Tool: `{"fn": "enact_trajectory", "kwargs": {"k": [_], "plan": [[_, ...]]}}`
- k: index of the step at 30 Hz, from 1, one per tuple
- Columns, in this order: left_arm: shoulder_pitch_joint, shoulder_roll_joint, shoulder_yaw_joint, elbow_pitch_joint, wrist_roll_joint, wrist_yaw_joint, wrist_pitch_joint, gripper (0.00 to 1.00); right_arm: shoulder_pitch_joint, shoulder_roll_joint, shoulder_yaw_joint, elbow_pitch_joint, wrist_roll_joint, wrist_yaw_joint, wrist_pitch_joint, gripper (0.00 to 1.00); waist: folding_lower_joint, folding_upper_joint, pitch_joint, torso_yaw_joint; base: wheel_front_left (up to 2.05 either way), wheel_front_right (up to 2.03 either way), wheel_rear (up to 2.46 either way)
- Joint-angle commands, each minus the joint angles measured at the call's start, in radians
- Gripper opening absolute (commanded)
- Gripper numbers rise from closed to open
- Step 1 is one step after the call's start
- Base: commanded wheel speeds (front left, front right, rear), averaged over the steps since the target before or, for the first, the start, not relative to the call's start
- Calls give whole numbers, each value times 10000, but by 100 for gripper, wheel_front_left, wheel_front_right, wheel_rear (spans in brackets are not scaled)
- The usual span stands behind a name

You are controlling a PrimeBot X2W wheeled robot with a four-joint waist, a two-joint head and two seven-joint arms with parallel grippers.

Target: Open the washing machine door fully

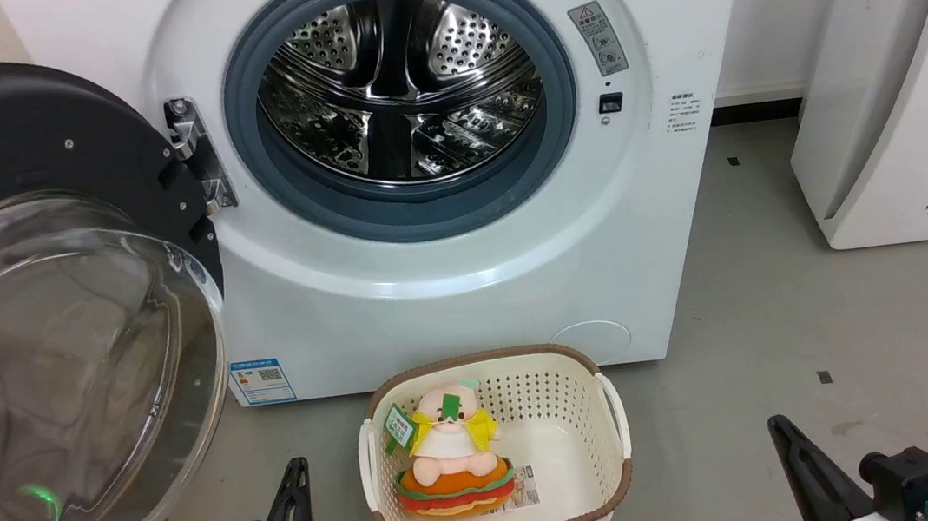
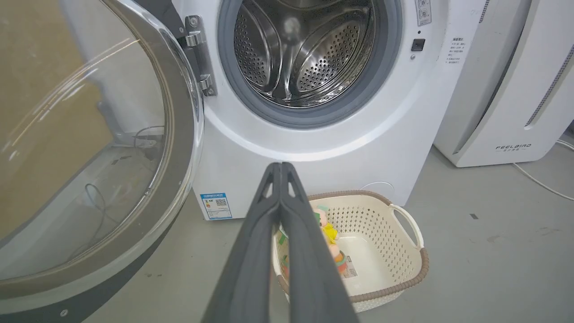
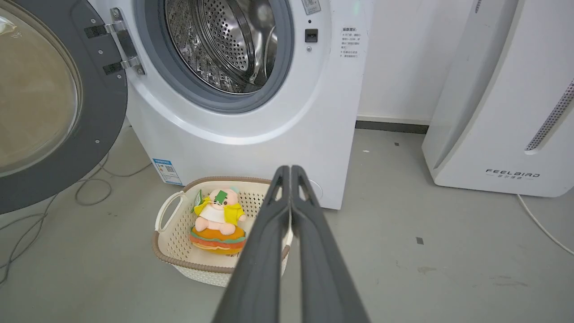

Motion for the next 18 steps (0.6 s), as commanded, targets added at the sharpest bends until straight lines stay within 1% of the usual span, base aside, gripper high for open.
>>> {"fn": "enact_trajectory", "kwargs": {"k": [1,18], "plan": [[-84,-28,59,-72,79,-34,56,0,-126,6,-11,-97,-77,1,22,0,0,-1,3,1,0,0,0],[-146,-263,470,-378,404,-298,433,0,-244,10,-42,-426,-179,2,332,0,0,-1,79,7,0,0,0]]}}
